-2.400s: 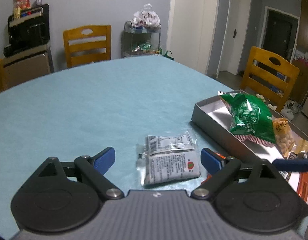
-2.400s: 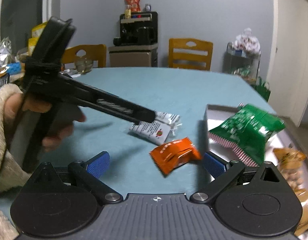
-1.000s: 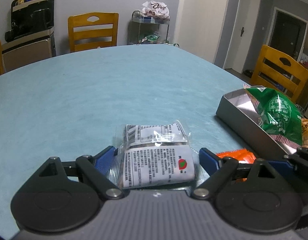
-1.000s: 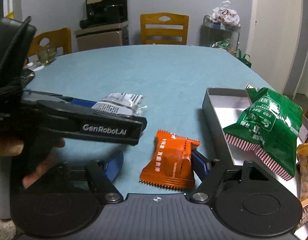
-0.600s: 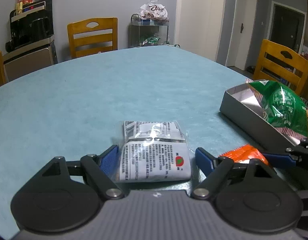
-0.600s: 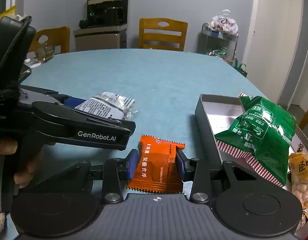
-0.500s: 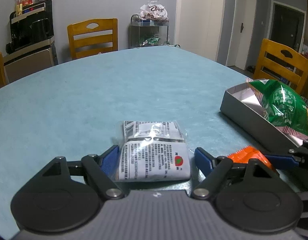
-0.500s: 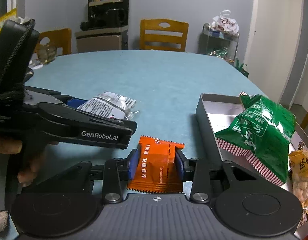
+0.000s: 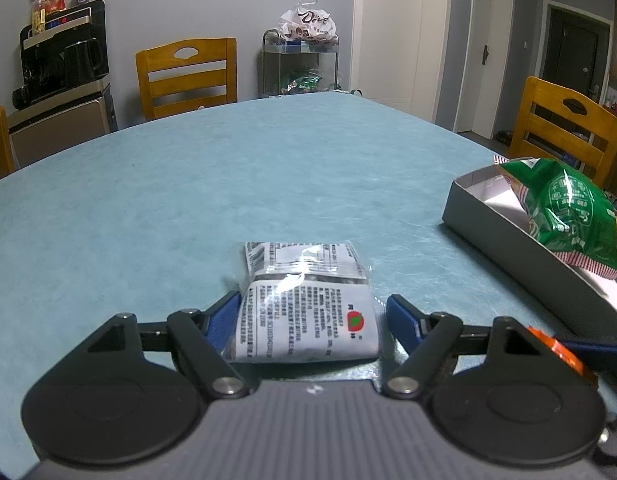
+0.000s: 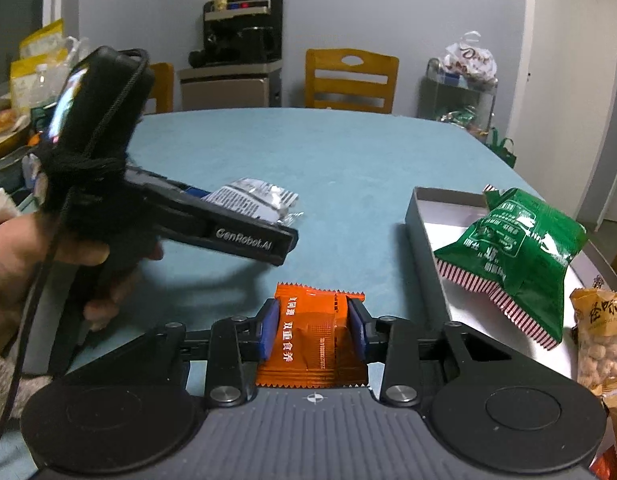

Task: Organize snacks
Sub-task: 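Lift and carry the white bag and orange packet over the grey box with both grippers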

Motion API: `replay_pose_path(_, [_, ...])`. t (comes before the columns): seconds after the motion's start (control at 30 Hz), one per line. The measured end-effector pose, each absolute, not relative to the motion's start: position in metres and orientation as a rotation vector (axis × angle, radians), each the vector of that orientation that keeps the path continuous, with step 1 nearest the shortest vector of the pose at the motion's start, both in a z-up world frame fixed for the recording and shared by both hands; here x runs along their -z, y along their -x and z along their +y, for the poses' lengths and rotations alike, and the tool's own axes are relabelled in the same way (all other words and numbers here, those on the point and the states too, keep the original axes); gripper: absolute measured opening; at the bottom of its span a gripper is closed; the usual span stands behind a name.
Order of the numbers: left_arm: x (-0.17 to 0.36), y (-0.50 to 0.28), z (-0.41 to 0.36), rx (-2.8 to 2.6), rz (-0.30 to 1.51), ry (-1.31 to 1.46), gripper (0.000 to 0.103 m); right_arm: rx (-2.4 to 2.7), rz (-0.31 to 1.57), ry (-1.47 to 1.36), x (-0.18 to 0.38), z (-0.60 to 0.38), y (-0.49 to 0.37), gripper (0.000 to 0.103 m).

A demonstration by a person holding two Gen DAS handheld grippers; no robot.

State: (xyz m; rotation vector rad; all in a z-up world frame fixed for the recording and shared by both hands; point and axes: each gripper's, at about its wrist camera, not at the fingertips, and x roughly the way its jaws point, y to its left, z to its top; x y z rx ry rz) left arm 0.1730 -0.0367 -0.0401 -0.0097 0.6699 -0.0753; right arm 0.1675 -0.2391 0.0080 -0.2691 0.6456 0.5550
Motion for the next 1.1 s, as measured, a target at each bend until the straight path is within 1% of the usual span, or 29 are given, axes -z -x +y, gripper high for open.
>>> replay_pose_path(0.2, [0.033,-0.165,-0.029,0.094,0.674,0.030,0.076,-0.588,0.623,0.266,-0.014,-0.252,-0.156,0.038])
replay_pose_path(0.63, [-0.006,-0.117,-0.019,0.114,0.588,0.028,0.076,-0.626,0.549,0.240,-0.030,-0.277,-0.144,0.038])
replay_pose_path(0.83, [-0.033,-0.105,-0.042,0.187,0.546,0.017,0.076,-0.624,0.493,0.224,-0.045,-0.294,-0.141,0.038])
replay_pose_path(1.1, [-0.052,-0.112,-0.102,0.338,0.526,-0.024,0.076,-0.541,0.477,0.182,-0.051,-0.337,-0.149,0.038])
